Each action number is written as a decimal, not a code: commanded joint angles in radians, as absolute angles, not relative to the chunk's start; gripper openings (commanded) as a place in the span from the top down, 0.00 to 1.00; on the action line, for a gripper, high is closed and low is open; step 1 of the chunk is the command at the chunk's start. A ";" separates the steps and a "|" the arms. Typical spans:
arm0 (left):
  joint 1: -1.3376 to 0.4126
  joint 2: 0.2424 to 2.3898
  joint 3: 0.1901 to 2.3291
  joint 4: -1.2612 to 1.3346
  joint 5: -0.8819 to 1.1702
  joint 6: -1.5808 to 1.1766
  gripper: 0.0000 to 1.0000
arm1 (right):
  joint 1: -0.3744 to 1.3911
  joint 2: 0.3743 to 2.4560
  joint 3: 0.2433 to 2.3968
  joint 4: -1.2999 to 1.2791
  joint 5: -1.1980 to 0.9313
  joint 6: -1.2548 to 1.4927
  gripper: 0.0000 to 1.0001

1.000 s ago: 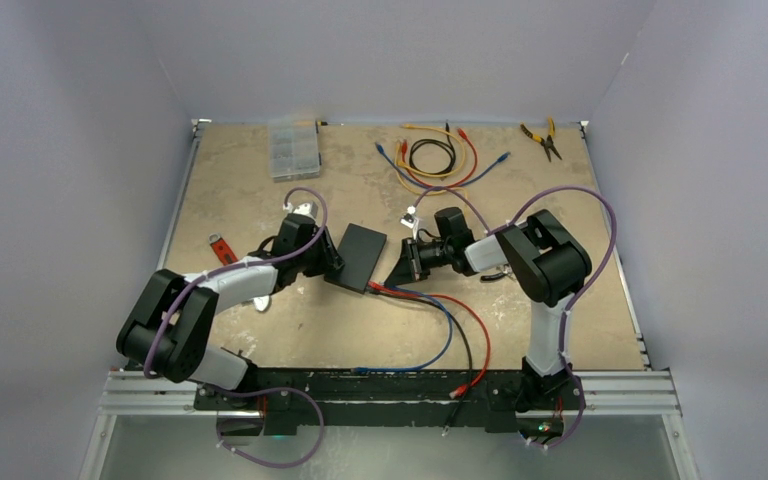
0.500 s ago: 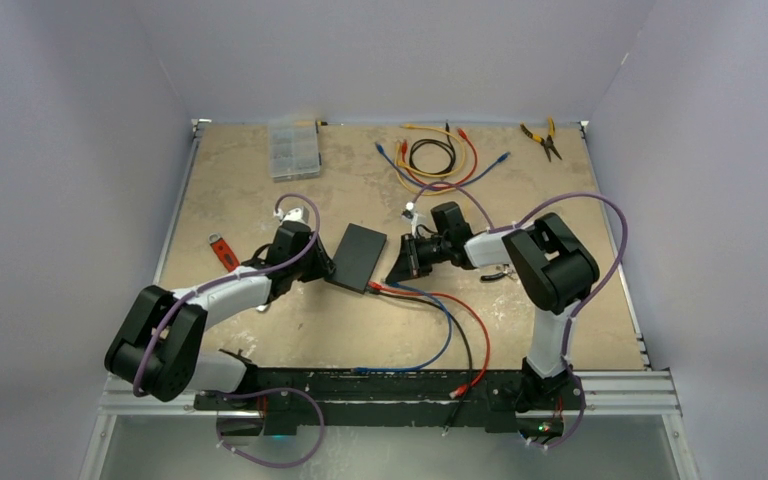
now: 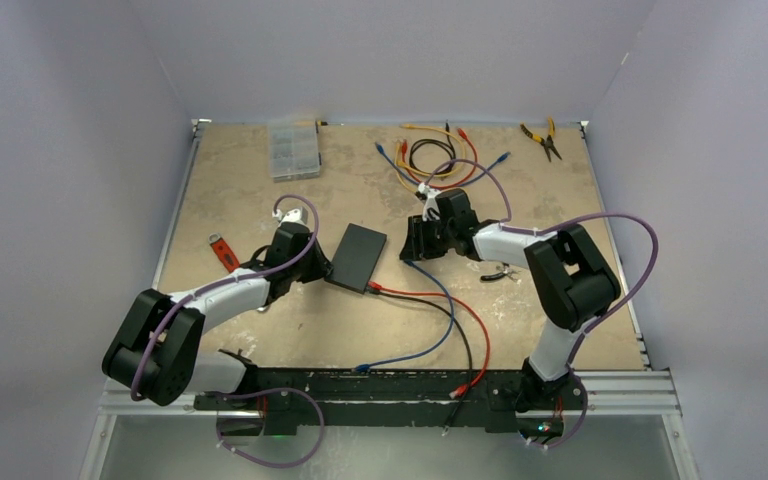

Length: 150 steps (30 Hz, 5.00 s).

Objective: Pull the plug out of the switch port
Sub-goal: Place the connector at the center of the board, then pick up the connector from the center of the board, then place the connector at the corner of the board.

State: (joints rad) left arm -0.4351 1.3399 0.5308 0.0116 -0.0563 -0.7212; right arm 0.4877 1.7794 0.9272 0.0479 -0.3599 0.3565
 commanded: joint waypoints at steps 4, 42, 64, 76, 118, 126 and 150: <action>-0.428 1.367 0.485 -0.163 -0.126 -0.662 1.00 | 0.485 1.700 0.953 -0.090 -0.195 0.324 0.49; -0.428 1.371 0.483 -0.155 -0.116 -0.654 1.00 | 0.709 1.808 1.007 -0.327 0.224 0.322 0.84; -0.428 1.365 0.480 -0.153 -0.113 -0.653 1.00 | 0.691 1.582 1.160 -0.303 -0.064 0.310 1.00; -0.428 1.367 0.482 -0.152 -0.112 -0.652 1.00 | 0.563 1.473 1.205 -0.269 -0.210 0.314 1.00; -0.428 1.374 0.484 -0.147 -0.101 -0.642 1.00 | 0.169 1.617 1.628 -0.084 -0.485 0.481 1.00; -0.428 1.379 0.487 -0.149 -0.100 -0.640 1.00 | 0.113 1.794 1.831 -0.028 -0.527 0.565 1.00; -0.428 1.378 0.483 -0.147 -0.091 -0.637 1.00 | -0.038 2.185 1.882 0.217 -0.492 0.749 1.00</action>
State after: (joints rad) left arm -0.4343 1.3354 0.5308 0.0231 -0.0448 -0.6880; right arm -0.0063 2.1902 1.9636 0.0959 -0.5106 0.7052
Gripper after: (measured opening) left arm 0.009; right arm 0.020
